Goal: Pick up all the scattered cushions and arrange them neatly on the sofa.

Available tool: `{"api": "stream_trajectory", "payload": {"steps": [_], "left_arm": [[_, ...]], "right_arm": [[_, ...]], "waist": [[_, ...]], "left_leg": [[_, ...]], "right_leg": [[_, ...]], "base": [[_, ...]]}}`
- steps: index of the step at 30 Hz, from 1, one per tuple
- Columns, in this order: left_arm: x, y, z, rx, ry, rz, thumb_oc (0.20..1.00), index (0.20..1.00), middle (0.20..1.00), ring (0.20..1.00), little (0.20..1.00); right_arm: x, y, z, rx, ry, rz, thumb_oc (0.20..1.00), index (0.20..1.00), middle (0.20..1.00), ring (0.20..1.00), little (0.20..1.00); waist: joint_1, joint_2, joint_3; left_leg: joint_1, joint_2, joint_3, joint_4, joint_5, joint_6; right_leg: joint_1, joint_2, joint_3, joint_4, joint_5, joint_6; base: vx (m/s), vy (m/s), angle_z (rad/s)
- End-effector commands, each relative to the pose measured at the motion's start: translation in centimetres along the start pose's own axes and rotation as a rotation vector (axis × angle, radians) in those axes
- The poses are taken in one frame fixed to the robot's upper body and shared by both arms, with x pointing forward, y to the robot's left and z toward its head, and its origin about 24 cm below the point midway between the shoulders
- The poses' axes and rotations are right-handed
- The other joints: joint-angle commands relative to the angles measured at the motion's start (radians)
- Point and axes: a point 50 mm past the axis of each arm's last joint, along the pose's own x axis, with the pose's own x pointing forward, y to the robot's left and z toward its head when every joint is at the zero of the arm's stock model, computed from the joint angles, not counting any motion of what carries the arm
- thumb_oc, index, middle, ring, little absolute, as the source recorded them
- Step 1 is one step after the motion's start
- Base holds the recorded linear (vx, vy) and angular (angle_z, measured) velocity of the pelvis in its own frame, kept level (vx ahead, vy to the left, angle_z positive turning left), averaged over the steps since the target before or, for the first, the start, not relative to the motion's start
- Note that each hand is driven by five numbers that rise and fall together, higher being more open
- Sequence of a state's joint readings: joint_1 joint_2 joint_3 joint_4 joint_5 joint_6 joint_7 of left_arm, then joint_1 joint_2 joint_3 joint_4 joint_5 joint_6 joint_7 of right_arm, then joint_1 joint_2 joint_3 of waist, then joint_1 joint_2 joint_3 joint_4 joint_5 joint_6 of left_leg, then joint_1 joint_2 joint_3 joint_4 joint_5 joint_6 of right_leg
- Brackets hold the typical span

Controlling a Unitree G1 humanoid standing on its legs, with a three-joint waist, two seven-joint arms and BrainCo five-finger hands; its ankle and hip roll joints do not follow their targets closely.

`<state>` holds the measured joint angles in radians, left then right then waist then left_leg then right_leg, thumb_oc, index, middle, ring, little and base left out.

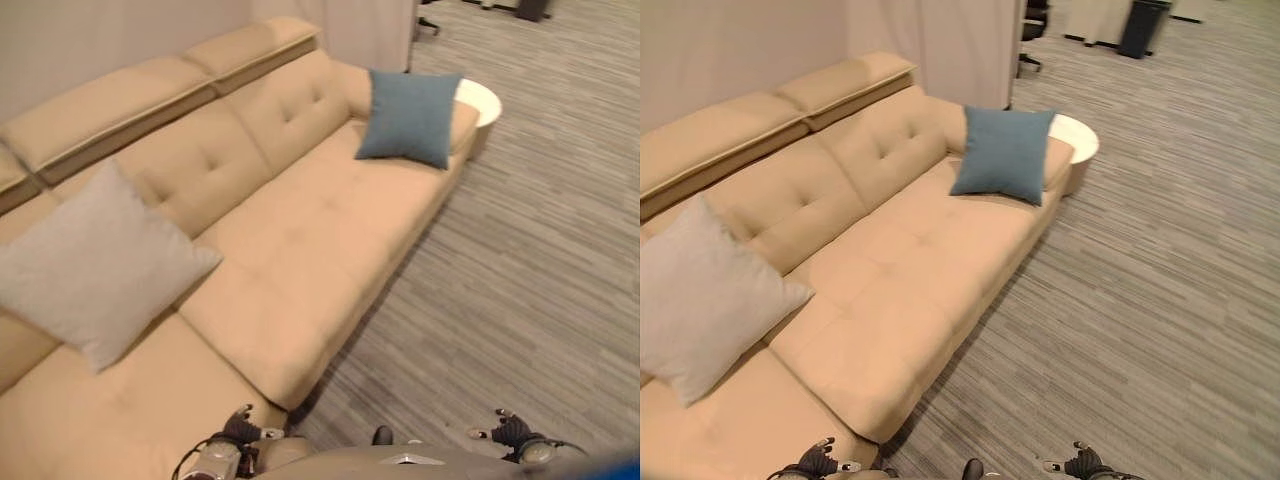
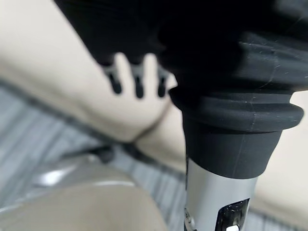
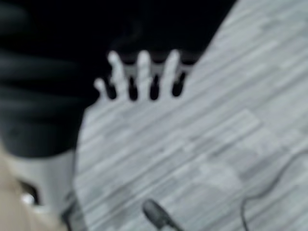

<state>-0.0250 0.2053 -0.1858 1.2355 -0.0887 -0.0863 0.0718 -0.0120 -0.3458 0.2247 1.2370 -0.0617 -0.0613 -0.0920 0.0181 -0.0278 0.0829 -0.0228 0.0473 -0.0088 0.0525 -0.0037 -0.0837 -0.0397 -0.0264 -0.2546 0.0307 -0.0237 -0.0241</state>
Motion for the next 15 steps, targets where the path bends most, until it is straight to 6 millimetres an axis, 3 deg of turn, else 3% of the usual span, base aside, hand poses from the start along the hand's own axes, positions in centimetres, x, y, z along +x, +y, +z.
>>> {"api": "stream_trajectory", "payload": {"steps": [1, 2, 4, 7, 10, 15], "left_arm": [[0.3, 0.3, 2.0, 0.01, -0.058, 0.017, 1.0, 1.0, 1.0, 1.0, 1.0], [0.4, 0.2, 2.1, 0.021, -0.062, 0.016, 1.0, 1.0, 1.0, 1.0, 1.0], [0.4, 0.6, 2.0, 0.022, -0.06, 0.03, 1.0, 1.0, 1.0, 1.0, 1.0], [0.4, 1.1, 2.0, 0.024, -0.061, 0.045, 1.0, 1.0, 1.0, 1.0, 1.0], [0.4, 2.1, 2.0, 0.029, -0.054, 0.07, 1.0, 1.0, 1.0, 1.0, 1.0], [0.4, 1.9, 2.0, 0.032, -0.046, 0.061, 1.0, 1.0, 1.0, 1.0, 1.0]], "right_arm": [[0.3, 0.3, 1.6, 0.043, -0.026, -0.003, 1.0, 1.0, 1.0, 1.0, 1.0], [0.3, 0.4, 1.7, 0.037, -0.028, -0.003, 1.0, 1.0, 1.0, 1.0, 1.0], [0.4, 0.8, 2.3, 0.032, -0.041, 0.008, 1.0, 1.0, 1.0, 1.0, 1.0], [0.4, 1.0, 2.9, 0.04, -0.057, 0.011, 1.0, 1.0, 1.0, 1.0, 1.0], [0.4, 1.4, 3.0, 0.039, -0.059, 0.021, 1.0, 1.0, 1.0, 1.0, 1.0], [0.4, 1.6, 3.0, 0.042, -0.061, 0.033, 1.0, 1.0, 1.0, 1.0, 1.0]], "waist": [[0.019, -0.03, 0.024], [0.026, -0.028, 0.025], [0.036, -0.022, 0.03], [0.046, -0.02, 0.043], [0.054, -0.003, 0.057], [0.053, -0.017, 0.043]], "left_leg": [[0.027, -0.069, 0.057, -0.009, -0.055, 0.026], [0.025, -0.081, 0.041, -0.016, -0.05, 0.032], [0.041, -0.072, 0.076, -0.065, -0.03, 0.04], [0.048, -0.067, 0.093, -0.086, -0.015, 0.044], [0.055, -0.04, 0.128, -0.112, 0.011, 0.044], [0.053, -0.043, 0.135, -0.101, 0.012, 0.035]], "right_leg": [[0.016, -0.083, -0.017, -0.064, 0.098, 0.187], [-0.002, -0.087, 0.0, -0.065, 0.114, 0.195], [-0.031, -0.1, -0.007, -0.045, 0.134, 0.214], [-0.052, -0.111, -0.02, -0.002, 0.134, 0.214], [-0.043, -0.153, -0.155, 0.095, 0.097, 0.205], [0.005, -0.133, -0.155, 0.034, 0.071, 0.192]], "base": [[-0.07, 0.073, 0.0], [-0.05, 0.057, -0.18], [-0.08, 0.083, -0.75], [-0.08, 0.027, -0.98], [-0.12, -0.052, -0.37], [-0.01, -0.104, -0.04]]}}
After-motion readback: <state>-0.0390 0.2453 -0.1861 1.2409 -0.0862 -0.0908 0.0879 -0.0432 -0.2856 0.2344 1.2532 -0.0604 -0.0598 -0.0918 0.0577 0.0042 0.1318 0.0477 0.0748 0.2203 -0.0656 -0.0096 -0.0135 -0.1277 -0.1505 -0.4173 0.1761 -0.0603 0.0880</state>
